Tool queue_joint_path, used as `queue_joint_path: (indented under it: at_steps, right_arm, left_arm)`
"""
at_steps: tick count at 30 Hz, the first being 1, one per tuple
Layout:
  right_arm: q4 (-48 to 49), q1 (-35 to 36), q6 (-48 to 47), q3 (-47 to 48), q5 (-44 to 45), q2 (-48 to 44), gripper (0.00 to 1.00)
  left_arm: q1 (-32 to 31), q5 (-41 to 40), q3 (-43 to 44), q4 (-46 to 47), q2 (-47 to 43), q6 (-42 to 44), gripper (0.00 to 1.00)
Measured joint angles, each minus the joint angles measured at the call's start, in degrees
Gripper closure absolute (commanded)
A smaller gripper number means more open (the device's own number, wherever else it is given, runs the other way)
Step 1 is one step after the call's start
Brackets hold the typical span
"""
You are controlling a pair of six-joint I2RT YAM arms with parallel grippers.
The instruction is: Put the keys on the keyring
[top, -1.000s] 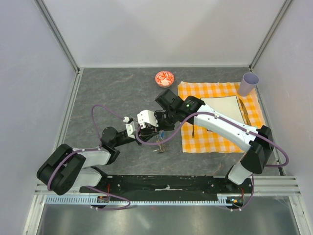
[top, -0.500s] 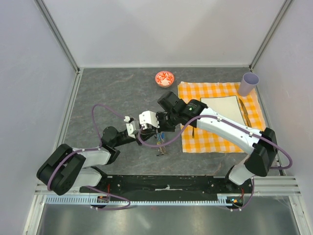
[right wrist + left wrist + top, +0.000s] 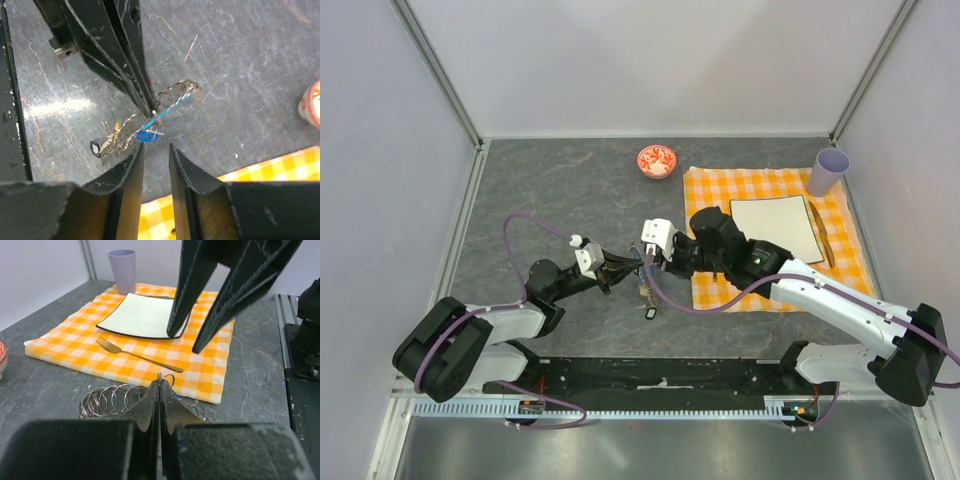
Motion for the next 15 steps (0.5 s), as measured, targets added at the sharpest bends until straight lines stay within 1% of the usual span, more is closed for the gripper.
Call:
queue_joint_path:
  at_steps: [8,15]
  right_arm:
    - [10.99,-0.72,7.67,-9.35,-0.15,-0.94,0.65]
    - [18.84,-2.84,11.47,-12.31,-1.51,-0.94,0.68]
  left_arm:
    - [0.00,-1.57,-0.09,0.00,0.00,-1.53,0.98]
    - [0.00,-1.60,-0.09,0.00,0.00,-2.49,0.98]
